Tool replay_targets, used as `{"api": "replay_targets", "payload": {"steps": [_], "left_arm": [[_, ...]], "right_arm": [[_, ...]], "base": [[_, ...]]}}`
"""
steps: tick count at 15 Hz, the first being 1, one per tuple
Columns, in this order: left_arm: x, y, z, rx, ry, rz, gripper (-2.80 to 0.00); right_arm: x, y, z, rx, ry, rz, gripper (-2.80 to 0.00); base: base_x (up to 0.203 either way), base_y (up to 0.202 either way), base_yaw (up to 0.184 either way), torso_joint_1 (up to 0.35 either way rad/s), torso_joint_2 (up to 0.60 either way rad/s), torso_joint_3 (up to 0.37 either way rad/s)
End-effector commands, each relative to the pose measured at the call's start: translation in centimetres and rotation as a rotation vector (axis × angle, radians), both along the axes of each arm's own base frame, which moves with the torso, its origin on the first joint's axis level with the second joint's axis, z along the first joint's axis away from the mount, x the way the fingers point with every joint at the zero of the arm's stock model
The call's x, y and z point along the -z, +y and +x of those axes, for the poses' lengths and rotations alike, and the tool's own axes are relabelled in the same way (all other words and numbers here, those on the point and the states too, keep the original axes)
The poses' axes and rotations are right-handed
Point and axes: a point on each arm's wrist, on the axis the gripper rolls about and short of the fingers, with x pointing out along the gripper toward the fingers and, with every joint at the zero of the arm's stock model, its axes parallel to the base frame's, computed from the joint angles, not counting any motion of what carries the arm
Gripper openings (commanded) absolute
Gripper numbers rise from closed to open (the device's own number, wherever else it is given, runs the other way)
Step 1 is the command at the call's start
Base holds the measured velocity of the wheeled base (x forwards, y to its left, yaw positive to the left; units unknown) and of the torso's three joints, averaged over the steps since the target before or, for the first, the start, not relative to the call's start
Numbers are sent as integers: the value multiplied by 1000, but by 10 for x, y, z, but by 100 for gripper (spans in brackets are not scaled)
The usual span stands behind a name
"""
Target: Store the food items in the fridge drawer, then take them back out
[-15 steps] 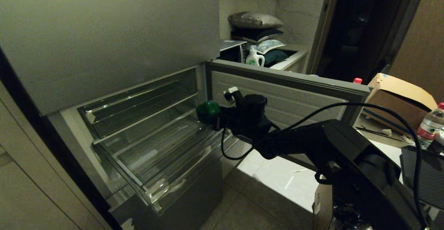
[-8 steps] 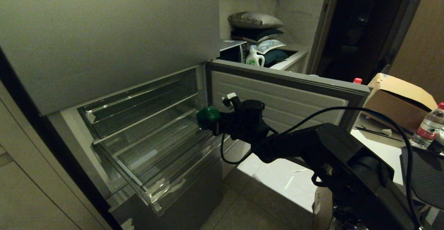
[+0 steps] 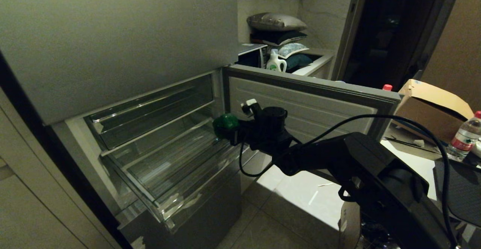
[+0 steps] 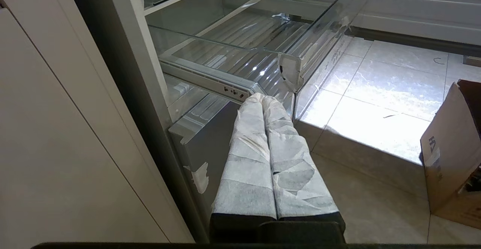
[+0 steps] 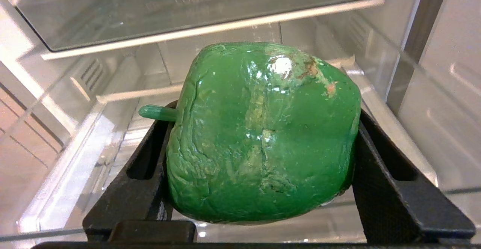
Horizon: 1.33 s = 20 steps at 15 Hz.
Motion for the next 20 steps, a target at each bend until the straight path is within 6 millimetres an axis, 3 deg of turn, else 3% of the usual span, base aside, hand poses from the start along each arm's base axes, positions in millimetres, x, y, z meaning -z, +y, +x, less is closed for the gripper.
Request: {"api": "replay_targets", "payload": {"steps": [1, 4, 20], "left_arm": [[0, 0, 0, 0, 3, 0, -280], [0, 0, 0, 0, 1, 0, -280], [0, 0, 0, 0, 3, 0, -280]], "right_arm": [[-11, -1, -2, -3, -23, 9, -280], [-16, -2, -3, -2, -30, 14, -280], [-7, -6, 0, 14, -55, -58, -280]], "base": [[0, 0, 0, 0, 0, 0], [0, 0, 0, 0, 0, 0], [0, 0, 0, 0, 0, 0]]}}
